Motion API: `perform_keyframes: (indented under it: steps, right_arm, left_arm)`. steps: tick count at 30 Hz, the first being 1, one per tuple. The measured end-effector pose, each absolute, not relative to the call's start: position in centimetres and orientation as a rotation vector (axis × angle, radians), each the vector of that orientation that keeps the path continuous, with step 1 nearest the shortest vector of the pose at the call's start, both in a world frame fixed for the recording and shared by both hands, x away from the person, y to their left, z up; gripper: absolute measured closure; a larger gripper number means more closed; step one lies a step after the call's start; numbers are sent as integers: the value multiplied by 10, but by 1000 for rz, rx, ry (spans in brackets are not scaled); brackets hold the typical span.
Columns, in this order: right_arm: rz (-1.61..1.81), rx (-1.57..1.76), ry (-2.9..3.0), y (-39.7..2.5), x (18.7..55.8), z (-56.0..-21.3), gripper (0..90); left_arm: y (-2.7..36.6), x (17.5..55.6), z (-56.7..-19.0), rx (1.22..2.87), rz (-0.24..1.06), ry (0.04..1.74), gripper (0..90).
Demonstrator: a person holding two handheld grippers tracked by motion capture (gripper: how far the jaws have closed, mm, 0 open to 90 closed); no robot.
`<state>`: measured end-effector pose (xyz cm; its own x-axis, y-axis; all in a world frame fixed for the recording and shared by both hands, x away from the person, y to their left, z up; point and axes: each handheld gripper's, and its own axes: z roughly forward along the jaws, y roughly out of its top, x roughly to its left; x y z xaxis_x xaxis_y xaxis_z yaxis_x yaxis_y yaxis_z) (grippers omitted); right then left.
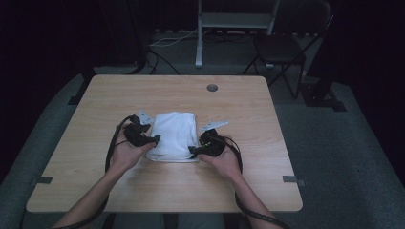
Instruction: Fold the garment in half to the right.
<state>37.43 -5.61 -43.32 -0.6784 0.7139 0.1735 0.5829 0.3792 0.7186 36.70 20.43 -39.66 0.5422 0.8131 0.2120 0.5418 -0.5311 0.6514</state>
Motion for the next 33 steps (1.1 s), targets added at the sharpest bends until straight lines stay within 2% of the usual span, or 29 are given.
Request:
perform_keyframes:
  steps: [5,12,19,23,33]
  right_arm:
    - [1196,1183,2465,-57,374,-435,437]
    - [1186,1178,2473,-55,375,-434,432]
    - [1198,1172,2472,-56,377,-429,411]
    - [1253,1178,2427,-57,380,-419,394]
    - [1267,1218,2332,-50,416,-398,340]
  left_arm:
    - [205,351,-405,2249,684,1075,378]
    - [205,354,-420,2253,671,1085,363]
    - [206,356,-417,2246,654,1092,363]
    - [207,354,-410,2225,659,1095,332]
    - [208,341,-400,2184,609,1066,301]
